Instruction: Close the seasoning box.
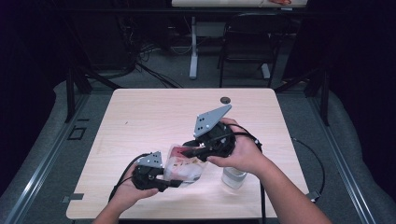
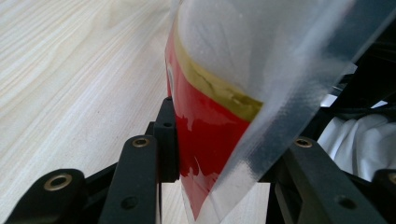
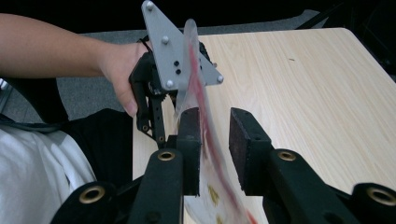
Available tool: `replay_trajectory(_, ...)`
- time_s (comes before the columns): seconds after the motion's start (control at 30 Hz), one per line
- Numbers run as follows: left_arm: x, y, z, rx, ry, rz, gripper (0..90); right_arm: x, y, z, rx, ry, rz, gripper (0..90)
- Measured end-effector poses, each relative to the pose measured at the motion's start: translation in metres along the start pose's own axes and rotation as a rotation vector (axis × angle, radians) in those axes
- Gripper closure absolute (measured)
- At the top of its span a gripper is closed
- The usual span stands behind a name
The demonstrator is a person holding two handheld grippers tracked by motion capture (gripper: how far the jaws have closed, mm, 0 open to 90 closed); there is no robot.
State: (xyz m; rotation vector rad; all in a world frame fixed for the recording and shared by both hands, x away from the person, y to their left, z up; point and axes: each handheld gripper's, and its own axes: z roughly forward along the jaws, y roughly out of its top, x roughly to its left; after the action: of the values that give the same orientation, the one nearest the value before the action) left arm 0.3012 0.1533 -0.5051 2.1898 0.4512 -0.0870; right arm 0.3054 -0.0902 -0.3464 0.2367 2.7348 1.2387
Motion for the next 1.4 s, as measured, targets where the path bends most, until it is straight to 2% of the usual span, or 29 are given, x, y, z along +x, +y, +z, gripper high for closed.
replay_trajectory(0.17, 0.001, -0.001, -0.001, 0.011, 0.012, 0.003, 63.0, -0.001, -0.008, -0.008, -0.021, -0.023, 0.014, 72.5)
replay_trajectory(0.4, 0.002, -0.003, 0.003, 0.037, 0.012, 0.001, 63.1, -0.003, -0.023, -0.008, -0.053, -0.034, 0.037, 71.9)
replay_trajectory(0.5, 0.003, -0.003, 0.003, 0.048, 0.019, 0.001, 63.2, -0.004, -0.031, -0.008, -0.085, -0.037, 0.059, 72.1)
replay_trajectory(0.7, 0.002, -0.004, 0.005, 0.064, 0.028, 0.002, 63.3, -0.002, -0.042, -0.007, -0.113, -0.054, 0.069, 78.3)
replay_trajectory(0.93, 0.005, -0.006, 0.005, 0.101, 0.041, 0.003, 63.6, -0.006, -0.055, -0.002, -0.136, -0.038, 0.088, 84.3)
replay_trajectory(1.0, 0.005, -0.006, 0.006, 0.112, 0.057, 0.001, 63.7, -0.007, -0.059, -0.001, -0.142, -0.034, 0.092, 85.5)
replay_trajectory(1.23, 0.005, -0.006, 0.005, 0.112, 0.041, -0.002, 64.2, -0.009, -0.069, -0.001, -0.168, -0.032, 0.112, 88.2)
replay_trajectory(1.4, 0.004, -0.006, 0.006, 0.129, 0.045, -0.004, 64.4, -0.009, -0.080, -0.001, -0.186, -0.026, 0.133, 88.6)
